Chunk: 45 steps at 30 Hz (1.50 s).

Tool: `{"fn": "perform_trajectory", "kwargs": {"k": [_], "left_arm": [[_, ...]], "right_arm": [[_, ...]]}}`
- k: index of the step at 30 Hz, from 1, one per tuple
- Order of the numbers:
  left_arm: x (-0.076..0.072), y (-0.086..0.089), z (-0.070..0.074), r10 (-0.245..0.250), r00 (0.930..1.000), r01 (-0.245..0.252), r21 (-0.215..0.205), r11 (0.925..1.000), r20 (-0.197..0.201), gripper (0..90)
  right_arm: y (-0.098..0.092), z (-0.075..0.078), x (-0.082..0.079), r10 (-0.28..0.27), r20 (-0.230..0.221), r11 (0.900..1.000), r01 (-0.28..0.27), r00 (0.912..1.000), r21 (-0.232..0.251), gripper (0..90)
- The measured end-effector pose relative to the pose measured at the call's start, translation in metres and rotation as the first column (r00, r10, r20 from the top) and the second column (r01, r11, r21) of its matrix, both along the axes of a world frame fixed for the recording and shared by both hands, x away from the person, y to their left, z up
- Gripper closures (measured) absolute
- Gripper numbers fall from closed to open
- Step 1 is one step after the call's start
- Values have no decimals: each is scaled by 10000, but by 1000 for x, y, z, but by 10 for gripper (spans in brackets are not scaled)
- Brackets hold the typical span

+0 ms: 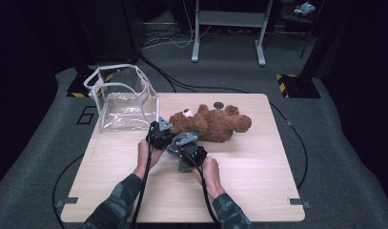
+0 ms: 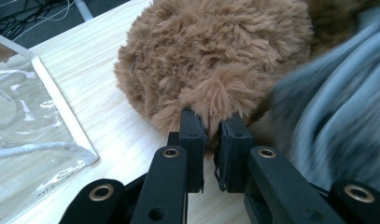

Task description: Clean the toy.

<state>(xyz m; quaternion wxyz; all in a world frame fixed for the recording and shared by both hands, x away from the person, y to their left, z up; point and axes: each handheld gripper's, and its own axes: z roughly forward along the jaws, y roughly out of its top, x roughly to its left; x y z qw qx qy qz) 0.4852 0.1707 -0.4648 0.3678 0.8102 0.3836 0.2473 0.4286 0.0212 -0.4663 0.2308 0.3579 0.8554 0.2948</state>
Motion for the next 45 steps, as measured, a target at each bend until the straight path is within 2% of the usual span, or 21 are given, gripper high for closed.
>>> {"fn": "perform_trajectory", "kwargs": {"k": [1, 4, 7, 10, 13, 17, 20, 23, 25, 27, 28, 30, 31, 32, 36, 37, 39, 41, 42, 44, 45], "left_arm": [[0, 0, 0, -32, 10000, 32, 31, 10000, 8, 823], [1, 1, -1, -12, 10000, 12, -181, 9998, -12, 832], [1, 1, -1, -89, 10000, 88, -87, 9999, -36, 836], [1, 1, -1, -91, 9999, 91, -27, 10000, 59, 837], [1, 2, -2, -130, 9999, 130, 35, 9999, 59, 838], [2, 2, -2, -148, 9999, 148, 64, 9999, 74, 838], [2, 2, -2, -135, 9999, 134, 73, 9999, 68, 838], [2, 2, -2, -139, 9999, 139, 82, 9999, 78, 838], [2, 2, -1, -148, 9999, 147, 118, 9998, 85, 838], [1, 2, -1, -142, 9999, 141, 105, 9998, 75, 838], [1, 2, -1, -138, 9999, 137, 122, 9998, 85, 837], [1, 2, -1, -145, 9999, 144, 123, 9998, 72, 836], [1, 2, -1, -167, 9998, 165, 170, 9997, 68, 836], [1, 2, -1, -174, 9998, 173, 179, 9997, 62, 836], [1, 2, 0, -189, 9998, 188, 220, 9996, 34, 833], [2, 2, -1, -169, 9999, 168, 152, 9997, 24, 832], [2, 3, 0, -251, 9996, 254, 231, 9994, -119, 824], [2, 2, -1, -245, 9997, 246, 209, 9995, -49, 814], [2, 2, -1, -293, 9995, 295, 264, 9992, -72, 803], [2, 2, -2, -286, 9995, 289, 268, 9992, -118, 791], [2, 1, -2, -275, 9995, 278, 296, 9992, -122, 790]], "right_arm": [[3, 0, -1, -126, -123, 9999, 126, 9998, 6, 802], [6, 0, 6, -370, 113, 9991, 367, 9993, 226, 801], [7, 2, 14, -509, 24, 9984, 508, 9987, 252, 802], [2, 3, 21, -952, 295, 9951, 943, 9950, 311, 803], [-10, 6, 22, -1490, 342, 9880, 1473, 9882, 472, 804], [-32, 16, 23, -2332, 652, 9702, 2276, 9702, 835, 805], [-49, 23, 22, -2616, 880, 9628, 2534, 9612, 942, 805], [-66, 31, 19, -3007, 1039, 9506, 2891, 9481, 1128, 805], [-77, 36, 18, -3345, 1128, 9387, 3203, 9356, 1277, 805], [-86, 39, 18, -3419, 1168, 9360, 3268, 9324, 1311, 805], [-90, 42, 19, -3583, 1179, 9287, 3407, 9261, 1462, 805], [-96, 46, 18, -3698, 1276, 9244, 3507, 9203, 1498, 805], [-99, 48, 18, -3658, 1426, 9264, 3452, 9197, 1503, 805], [-100, 50, 17, -3769, 1491, 9214, 3535, 9142, 1615, 805], [-104, 62, 14, -3907, 1847, 9156, 3601, 9018, 1788, 804], [-104, 64, 13, -3907, 1847, 9147, 3580, 9018, 1874, 804], [-98, 67, 12, -3689, 1915, 9234, 3351, 9095, 1875, 804], [-87, 66, 10, -3161, 1829, 9409, 2827, 9309, 1867, 803], [-77, 64, 9, -2701, 1739, 9543, 2394, 9470, 1788, 803], [-63, 60, 8, -2045, 1243, 9673, 1810, 9709, 1779, 802], [-54, 56, 9, -1748, 1013, 9725, 1556, 9794, 1736, 802]]}}
